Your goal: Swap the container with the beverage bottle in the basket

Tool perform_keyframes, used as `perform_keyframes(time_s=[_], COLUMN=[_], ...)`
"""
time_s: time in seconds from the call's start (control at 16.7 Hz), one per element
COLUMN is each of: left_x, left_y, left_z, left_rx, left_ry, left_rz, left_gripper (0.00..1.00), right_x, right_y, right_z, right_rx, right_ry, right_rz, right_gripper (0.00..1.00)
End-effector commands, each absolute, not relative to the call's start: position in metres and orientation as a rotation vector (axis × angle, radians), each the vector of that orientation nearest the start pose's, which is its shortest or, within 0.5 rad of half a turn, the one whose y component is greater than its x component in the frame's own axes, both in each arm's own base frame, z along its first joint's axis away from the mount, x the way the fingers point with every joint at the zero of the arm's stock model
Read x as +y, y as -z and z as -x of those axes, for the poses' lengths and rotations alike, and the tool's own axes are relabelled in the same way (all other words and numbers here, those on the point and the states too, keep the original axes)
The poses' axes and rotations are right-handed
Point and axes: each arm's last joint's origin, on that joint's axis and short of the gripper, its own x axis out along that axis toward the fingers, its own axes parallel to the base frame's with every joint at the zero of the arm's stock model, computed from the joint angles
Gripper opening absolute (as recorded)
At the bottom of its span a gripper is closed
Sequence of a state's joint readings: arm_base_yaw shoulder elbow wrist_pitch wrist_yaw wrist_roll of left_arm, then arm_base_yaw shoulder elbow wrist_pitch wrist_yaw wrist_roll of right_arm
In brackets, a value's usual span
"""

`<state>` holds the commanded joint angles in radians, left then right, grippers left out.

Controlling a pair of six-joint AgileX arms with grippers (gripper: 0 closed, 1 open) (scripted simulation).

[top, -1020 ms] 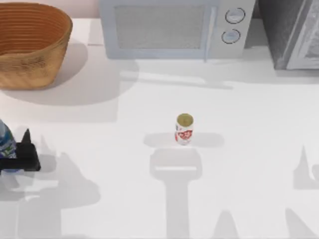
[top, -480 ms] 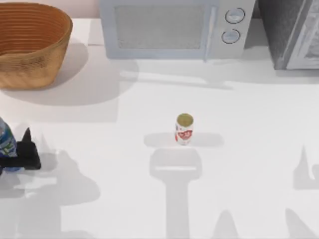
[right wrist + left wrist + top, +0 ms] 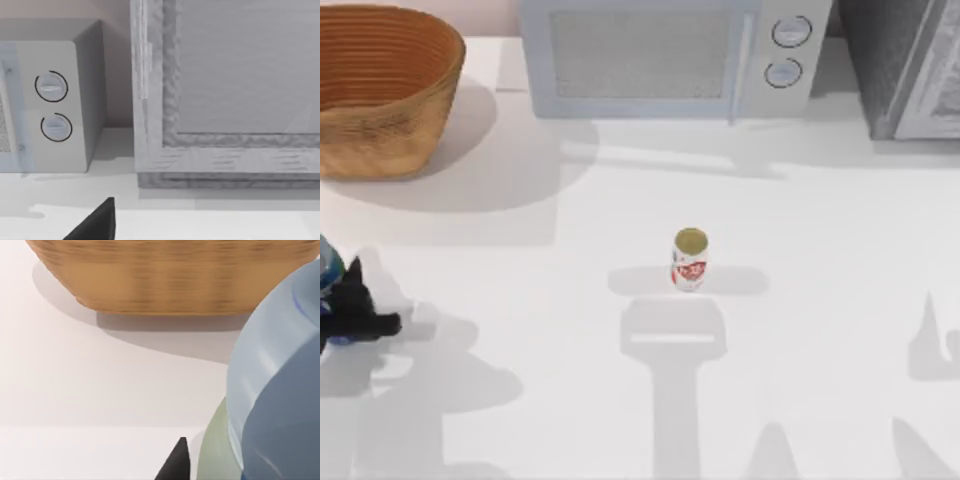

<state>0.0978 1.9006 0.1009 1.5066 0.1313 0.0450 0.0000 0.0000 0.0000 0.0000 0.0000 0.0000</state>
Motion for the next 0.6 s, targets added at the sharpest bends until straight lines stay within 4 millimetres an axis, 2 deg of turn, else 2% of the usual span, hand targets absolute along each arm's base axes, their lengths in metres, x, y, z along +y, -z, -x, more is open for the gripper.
perform_keyframes(time_s=[0.18,0.6], left_x=[0.0168,0.0168], left_y=[-0.0682,-0.0682], left_z=[-0.2068,-0.2068], left_rx=[0.289,0.289], left_ry=[0.021,0.021], left_rz=[0.002,0.002], left_gripper=[0.02,0.00], right_x=[-0.0012,-0.0012], right_y=[-0.1600,-0.1600], right_z=[-0.1057,-0.1057], right_rx=[0.000,0.000], right_ry=[0.000,0.000], right_rz=[0.000,0.000], right_gripper=[1.00,1.00])
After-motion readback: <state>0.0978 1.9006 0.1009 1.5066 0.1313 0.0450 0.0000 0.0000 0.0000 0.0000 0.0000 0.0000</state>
